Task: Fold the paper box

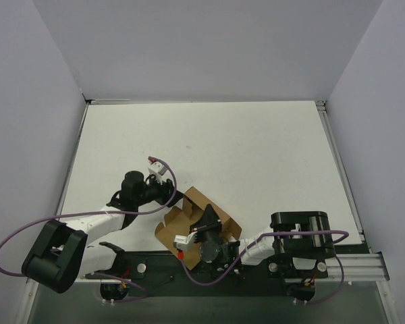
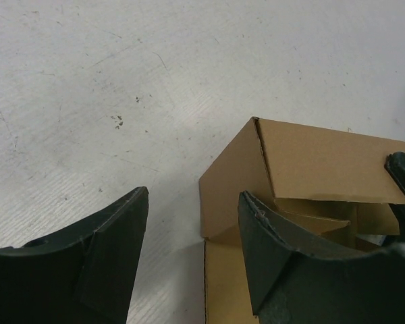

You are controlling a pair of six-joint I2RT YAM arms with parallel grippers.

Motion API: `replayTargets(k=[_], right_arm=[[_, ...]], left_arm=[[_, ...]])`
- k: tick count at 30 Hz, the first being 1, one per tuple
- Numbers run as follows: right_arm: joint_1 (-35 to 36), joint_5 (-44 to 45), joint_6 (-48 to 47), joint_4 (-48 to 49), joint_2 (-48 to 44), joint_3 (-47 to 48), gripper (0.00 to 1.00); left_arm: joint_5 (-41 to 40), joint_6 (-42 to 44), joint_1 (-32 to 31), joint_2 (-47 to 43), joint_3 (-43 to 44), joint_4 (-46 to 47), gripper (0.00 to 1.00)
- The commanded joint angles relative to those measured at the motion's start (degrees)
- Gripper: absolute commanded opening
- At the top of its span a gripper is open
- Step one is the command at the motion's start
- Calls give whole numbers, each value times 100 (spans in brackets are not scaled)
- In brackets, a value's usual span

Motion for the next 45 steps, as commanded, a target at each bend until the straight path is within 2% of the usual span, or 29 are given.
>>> replayTargets(k=[1,14,23,34,45], right_arm=[[-53,86,81,138,-149,-20,0],[-62,94,20,243,-184,-73,0],[-62,112,-51,348,-201,-99,0],[-62,121,-139,480,-166,-117,0],[-44,112,-218,621,-87,-126,0]], left_arm=[[125,193,-150,-33,42,99,65],[-209,255,-519,-314,6,-244,65],[-86,299,-668,-393,-37,-262,63],[-296,9,-765,-788,-231,-445,63],[-428,44,-827,-648,-170,-376,63]])
